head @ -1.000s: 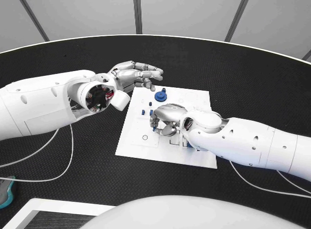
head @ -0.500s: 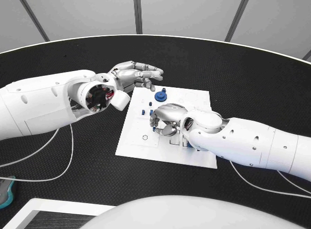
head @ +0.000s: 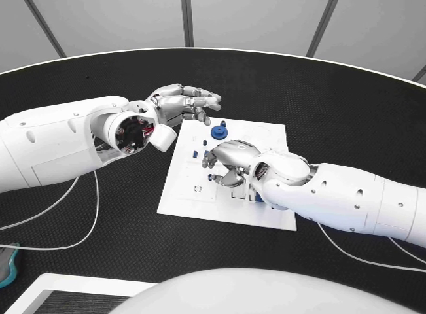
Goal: Assemble the parts on the task board
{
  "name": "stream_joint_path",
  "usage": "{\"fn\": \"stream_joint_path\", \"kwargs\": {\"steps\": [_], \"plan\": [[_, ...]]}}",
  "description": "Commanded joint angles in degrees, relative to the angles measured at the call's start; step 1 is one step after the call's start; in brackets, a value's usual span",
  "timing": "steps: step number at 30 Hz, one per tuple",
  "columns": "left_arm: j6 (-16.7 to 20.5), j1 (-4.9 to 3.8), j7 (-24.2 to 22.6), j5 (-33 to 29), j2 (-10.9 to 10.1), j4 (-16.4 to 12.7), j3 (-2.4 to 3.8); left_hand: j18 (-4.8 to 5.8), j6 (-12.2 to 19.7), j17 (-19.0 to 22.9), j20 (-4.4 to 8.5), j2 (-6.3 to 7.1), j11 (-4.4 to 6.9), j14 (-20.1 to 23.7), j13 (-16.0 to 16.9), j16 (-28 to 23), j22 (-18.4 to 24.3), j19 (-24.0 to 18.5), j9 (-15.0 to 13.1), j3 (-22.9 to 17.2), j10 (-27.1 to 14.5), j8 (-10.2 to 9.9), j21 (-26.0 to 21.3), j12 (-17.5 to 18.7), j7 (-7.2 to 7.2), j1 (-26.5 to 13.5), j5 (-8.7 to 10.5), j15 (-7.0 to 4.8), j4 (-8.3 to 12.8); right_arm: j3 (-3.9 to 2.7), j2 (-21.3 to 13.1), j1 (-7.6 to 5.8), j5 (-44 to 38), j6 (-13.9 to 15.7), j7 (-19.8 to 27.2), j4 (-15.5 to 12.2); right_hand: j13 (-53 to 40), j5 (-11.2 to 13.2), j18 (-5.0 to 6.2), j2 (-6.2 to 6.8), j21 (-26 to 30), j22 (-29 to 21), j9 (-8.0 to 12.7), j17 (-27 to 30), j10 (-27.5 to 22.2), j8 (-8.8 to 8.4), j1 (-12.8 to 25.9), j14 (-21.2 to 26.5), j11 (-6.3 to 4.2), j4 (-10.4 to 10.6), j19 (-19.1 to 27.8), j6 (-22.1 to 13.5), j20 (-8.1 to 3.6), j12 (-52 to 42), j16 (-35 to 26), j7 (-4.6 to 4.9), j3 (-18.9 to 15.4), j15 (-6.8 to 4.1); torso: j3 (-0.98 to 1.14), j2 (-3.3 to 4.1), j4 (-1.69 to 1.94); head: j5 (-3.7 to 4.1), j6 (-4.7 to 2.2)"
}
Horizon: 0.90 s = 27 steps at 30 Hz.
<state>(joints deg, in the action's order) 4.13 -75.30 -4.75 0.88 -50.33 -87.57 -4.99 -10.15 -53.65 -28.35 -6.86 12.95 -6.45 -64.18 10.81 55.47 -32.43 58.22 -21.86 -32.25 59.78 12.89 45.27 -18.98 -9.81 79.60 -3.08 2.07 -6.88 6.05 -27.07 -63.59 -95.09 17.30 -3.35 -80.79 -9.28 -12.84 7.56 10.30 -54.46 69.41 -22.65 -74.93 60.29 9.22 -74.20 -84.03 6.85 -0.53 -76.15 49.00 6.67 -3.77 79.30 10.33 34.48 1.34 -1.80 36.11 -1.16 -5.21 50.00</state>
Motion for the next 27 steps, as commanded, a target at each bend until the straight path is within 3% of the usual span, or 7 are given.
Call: {"fn": "stream_joint_path", "kwargs": {"steps": [1,7,13,20,27], "plan": [[0.0,0.00,0.0,0.0,0.0,0.2,0.00,-0.36,0.0,-0.1,-0.42,-0.65,0.03,0.5,0.1,-0.1,0.1,0.0,-0.1,0.2,-0.2,0.4,-0.2,-0.4,-0.48,0.1,0.28,0.06,-0.1,-0.03,-2.3,-0.03,0.0,0.6,-0.3,-2.5,0.1,0.2,-0.60,0.39,0.1,0.0,0.0,-0.7,-0.3,-0.19,0.0,-2.8,-0.05,0.3,-0.1,-0.1,0.40,0.1,0.0,0.02,0.1,0.30,0.03,-0.21,-0.17,0.26,0.00],[0.1,0.01,-0.2,0.0,-0.1,0.5,0.00,-0.36,0.0,-0.1,-0.42,-0.65,0.03,0.5,0.1,-0.1,0.1,0.0,-0.1,0.2,-0.2,0.4,-0.2,-0.4,-0.48,0.1,0.28,0.06,-0.1,-0.11,-7.9,-0.95,2.8,0.5,-1.4,-7.5,0.1,0.3,-0.59,0.35,0.0,0.1,-0.2,-0.6,0.5,0.11,0.4,-2.8,-0.20,0.7,-0.3,0.6,0.42,-0.5,0.1,-0.14,-0.1,0.23,0.12,-0.45,-0.30,0.71,0.00],[0.2,0.01,-0.4,0.0,-0.4,0.7,-0.01,-0.36,0.0,-0.1,-0.42,-0.65,0.03,0.5,0.1,-0.1,0.1,0.0,-0.1,0.2,-0.2,0.4,-0.2,-0.4,-0.48,0.1,0.28,0.06,-0.1,-0.17,-13.8,-2.24,4.6,-0.1,-1.9,-10.1,0.2,0.4,-0.57,0.92,0.2,0.0,-0.3,-0.4,0.4,0.21,0.9,-2.8,-0.22,1.0,-0.3,0.9,0.44,-0.6,0.0,-0.16,-0.5,0.22,0.07,-0.40,-0.39,1.10,0.00],[0.2,0.01,-0.5,0.0,-0.4,1.0,-0.01,-0.36,0.0,-0.1,-0.42,-0.67,0.03,0.5,0.1,-0.1,0.1,0.0,-0.1,0.2,-0.2,0.4,-0.2,-0.4,-0.48,0.1,0.28,0.07,0.0,-0.19,-16.8,-3.41,5.1,-0.3,-1.8,-9.9,0.5,0.6,-0.52,1.54,0.6,-0.2,-0.2,-0.2,-0.1,-0.02,1.1,-2.7,-0.40,1.1,-0.2,0.6,0.40,-0.4,-0.1,-0.46,-1.0,0.12,0.07,-0.30,-0.25,1.68,-0.34],[0.2,0.01,-0.5,0.0,-0.2,1.1,-0.01,-0.36,0.0,-0.1,-0.43,-0.71,0.03,0.5,0.1,-0.1,0.1,0.0,-0.1,0.2,-0.2,0.4,-0.3,-0.4,-0.46,0.1,0.28,0.07,0.0,-0.18,-15.7,-3.75,5.2,-1.2,-1.4,-6.8,0.7,0.7,-0.44,1.69,1.0,-0.4,-0.2,-0.1,-0.5,-0.21,1.0,-2.7,-0.44,1.2,-0.1,0.3,0.36,-0.2,-0.2,-0.61,-1.1,0.07,0.05,-0.19,-0.06,2.04,-0.61]]}}
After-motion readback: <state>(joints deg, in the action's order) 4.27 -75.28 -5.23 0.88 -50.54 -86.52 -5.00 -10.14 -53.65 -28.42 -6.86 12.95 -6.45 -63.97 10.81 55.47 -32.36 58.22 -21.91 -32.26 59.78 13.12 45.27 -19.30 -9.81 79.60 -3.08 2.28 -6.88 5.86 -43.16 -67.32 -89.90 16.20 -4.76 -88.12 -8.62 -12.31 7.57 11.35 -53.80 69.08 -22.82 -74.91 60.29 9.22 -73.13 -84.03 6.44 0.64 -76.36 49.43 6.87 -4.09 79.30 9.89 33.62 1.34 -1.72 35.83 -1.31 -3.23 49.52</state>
